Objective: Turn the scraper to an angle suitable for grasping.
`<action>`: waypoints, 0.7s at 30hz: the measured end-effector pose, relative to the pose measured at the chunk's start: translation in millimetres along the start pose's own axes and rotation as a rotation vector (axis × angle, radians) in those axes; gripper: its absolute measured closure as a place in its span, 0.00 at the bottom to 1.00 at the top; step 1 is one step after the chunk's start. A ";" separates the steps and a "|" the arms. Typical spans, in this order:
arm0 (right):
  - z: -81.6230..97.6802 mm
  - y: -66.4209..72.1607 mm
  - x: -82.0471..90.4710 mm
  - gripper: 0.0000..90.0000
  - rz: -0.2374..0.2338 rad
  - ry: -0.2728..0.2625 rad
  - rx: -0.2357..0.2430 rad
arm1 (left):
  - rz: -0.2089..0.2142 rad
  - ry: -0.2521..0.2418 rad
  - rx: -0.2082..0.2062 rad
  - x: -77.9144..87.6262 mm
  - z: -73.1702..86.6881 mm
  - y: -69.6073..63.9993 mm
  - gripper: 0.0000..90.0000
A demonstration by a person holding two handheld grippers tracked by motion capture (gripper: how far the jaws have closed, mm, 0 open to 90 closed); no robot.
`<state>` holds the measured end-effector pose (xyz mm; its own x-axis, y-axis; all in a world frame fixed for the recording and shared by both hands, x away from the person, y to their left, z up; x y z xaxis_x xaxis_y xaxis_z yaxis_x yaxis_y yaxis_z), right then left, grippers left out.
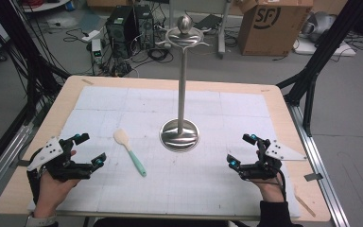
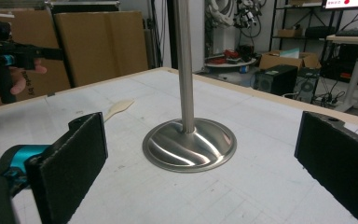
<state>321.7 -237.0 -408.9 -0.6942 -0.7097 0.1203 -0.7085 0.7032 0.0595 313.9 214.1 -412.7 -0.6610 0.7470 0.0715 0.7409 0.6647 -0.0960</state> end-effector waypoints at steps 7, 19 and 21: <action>0.5 0.0 0.6 0.01 0.001 0.002 -0.004 | 0.002 0.019 0.004 -0.4 2.2 0.1 0.02; 0.8 1.1 0.6 0.02 -0.008 0.003 -0.001 | -0.066 0.016 -0.028 -1.4 6.2 3.7 0.52; 0.5 0.3 1.5 0.02 -0.005 0.002 0.000 | -0.107 0.052 -0.044 -1.9 11.4 6.4 0.69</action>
<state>320.4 -237.8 -409.1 -0.6904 -0.7130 0.1221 -0.7120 0.6997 0.0598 318.5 216.8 -424.8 -0.7302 0.6707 0.1302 0.6719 0.7395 -0.0413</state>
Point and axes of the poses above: each handheld gripper's, and its own axes: x roughly backward along the jaws, z roughly out of its underside, y roughly to its left, the point moved 8 cm from there along -x, roughly forward along the jaws, and after that the axes turned 4 degrees about z, right-handed, at the moved point
